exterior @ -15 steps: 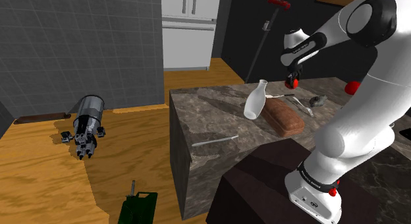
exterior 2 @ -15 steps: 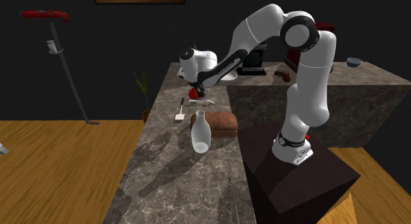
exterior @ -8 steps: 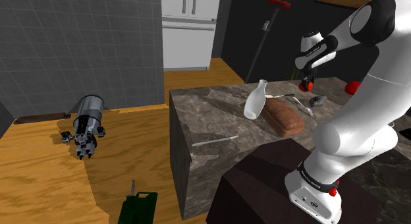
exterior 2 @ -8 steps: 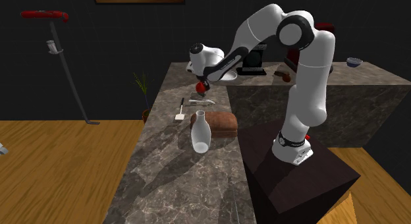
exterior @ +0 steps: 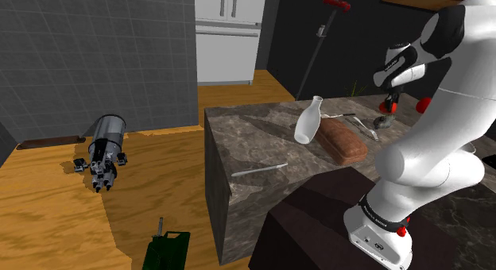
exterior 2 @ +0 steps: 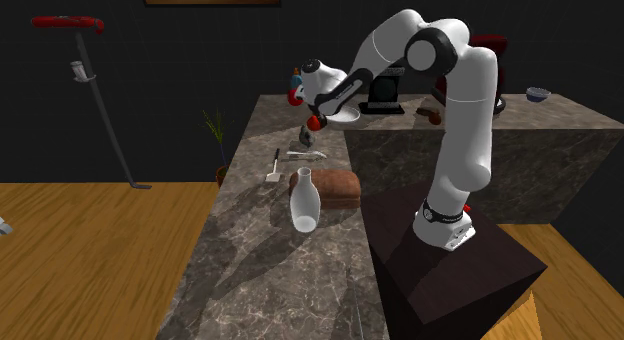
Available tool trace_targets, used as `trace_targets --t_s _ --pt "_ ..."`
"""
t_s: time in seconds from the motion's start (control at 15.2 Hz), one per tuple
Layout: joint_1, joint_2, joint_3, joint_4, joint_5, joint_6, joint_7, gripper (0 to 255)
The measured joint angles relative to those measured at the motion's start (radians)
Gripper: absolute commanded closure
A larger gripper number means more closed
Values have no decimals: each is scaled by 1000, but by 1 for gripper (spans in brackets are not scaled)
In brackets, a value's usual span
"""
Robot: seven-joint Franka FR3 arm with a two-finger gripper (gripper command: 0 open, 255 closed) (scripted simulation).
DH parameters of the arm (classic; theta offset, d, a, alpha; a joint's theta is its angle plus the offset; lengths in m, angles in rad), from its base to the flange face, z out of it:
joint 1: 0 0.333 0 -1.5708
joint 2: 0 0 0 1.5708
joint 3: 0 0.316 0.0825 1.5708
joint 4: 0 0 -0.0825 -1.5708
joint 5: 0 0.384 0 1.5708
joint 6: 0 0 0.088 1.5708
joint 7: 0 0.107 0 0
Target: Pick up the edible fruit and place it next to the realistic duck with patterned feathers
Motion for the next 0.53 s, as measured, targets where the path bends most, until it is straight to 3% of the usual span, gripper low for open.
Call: trace_targets --t_s 0.53 --pt "-169 118 -8 140 133 65 -243 255"
